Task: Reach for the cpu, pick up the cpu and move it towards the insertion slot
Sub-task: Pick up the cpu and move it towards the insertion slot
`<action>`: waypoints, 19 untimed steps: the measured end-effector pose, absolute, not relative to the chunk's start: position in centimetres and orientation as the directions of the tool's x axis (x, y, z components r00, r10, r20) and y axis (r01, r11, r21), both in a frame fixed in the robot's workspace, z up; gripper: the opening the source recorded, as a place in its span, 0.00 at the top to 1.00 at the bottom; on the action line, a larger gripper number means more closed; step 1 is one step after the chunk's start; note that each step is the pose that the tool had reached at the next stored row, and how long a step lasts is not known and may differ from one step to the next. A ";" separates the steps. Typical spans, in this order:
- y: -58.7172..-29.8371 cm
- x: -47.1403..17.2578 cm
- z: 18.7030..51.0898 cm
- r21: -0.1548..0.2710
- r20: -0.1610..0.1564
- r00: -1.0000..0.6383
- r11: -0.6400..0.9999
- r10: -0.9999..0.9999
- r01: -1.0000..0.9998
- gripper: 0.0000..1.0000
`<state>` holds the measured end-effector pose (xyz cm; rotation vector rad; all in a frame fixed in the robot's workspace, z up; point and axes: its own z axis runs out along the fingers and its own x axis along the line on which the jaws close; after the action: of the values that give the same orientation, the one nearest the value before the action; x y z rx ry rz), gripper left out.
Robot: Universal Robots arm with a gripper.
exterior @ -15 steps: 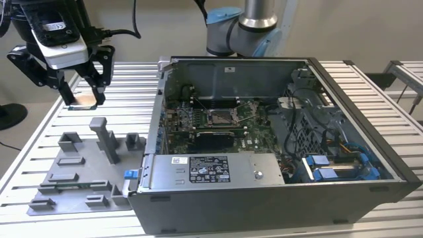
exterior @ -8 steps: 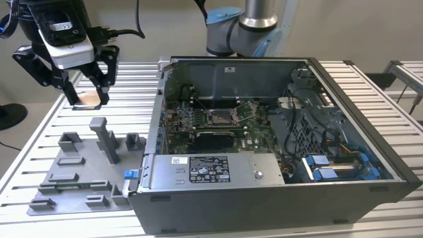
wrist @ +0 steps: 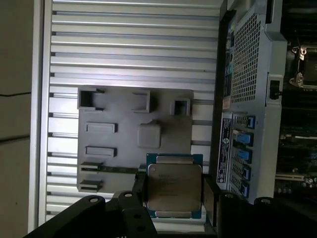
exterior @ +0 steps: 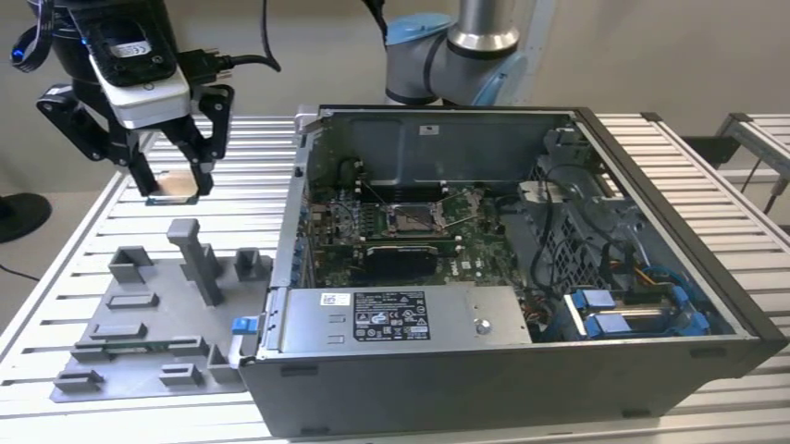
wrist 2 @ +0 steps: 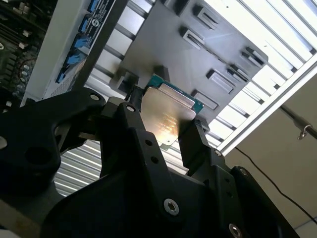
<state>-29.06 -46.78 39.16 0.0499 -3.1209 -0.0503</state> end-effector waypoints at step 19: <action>-46.8 -27.1 39.2 0.033 0.020 -0.999 0.999 -0.032 -0.032 1.00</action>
<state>-27.09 -46.78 39.16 0.0499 -3.1204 -0.0504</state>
